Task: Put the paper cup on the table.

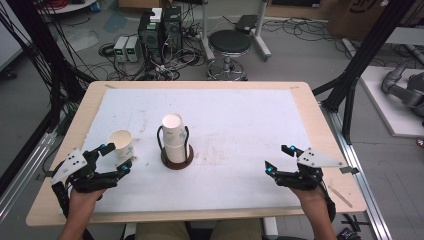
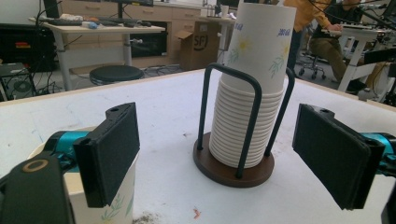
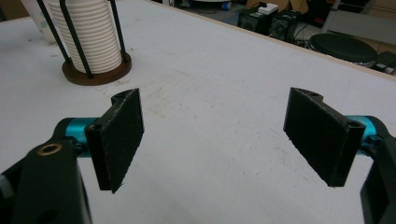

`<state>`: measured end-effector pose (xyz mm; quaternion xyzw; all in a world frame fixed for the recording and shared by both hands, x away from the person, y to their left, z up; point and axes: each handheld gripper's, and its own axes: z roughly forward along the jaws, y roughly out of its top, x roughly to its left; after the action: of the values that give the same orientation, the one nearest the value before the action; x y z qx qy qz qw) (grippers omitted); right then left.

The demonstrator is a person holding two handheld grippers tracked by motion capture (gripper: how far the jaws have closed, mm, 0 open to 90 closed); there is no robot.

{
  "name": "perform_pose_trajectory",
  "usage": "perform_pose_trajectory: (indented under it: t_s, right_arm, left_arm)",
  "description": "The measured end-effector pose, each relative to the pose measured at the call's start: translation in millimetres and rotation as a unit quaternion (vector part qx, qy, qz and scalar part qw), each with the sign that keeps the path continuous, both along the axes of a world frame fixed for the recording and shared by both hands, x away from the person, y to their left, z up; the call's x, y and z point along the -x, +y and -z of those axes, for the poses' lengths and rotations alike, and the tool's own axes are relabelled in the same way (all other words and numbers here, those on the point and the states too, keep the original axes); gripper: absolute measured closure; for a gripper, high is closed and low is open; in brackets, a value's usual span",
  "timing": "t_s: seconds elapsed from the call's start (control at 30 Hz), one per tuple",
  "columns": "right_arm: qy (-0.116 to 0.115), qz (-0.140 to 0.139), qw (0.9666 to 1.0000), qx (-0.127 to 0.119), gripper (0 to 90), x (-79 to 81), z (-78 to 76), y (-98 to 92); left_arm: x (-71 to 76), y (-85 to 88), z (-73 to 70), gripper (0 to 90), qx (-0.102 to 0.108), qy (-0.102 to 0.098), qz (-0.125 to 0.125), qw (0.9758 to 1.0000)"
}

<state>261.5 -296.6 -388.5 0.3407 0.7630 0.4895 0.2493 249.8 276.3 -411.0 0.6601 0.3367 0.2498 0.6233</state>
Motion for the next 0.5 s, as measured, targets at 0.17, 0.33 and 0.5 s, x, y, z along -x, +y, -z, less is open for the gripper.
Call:
perform_pose_trajectory:
  t_s: [0.17,0.33,0.5]
  right_arm:
    - [0.0,0.0,1.0,0.0,20.5,0.1,-0.2,0.4]
    - [0.0,0.002,1.0,0.0,20.5,0.2,0.0,-0.3]
    - [-0.002,0.002,1.0,0.001,20.5,0.6,0.1,-1.0]
  left_arm:
    - [-0.1,0.9,0.4,14.8,0.001,0.0,-0.002,1.0]
    - [-0.4,1.2,0.4,14.8,-0.001,-0.001,-0.004,1.0]
    - [-0.8,0.5,0.9,14.9,-0.004,-0.001,-0.005,1.0]
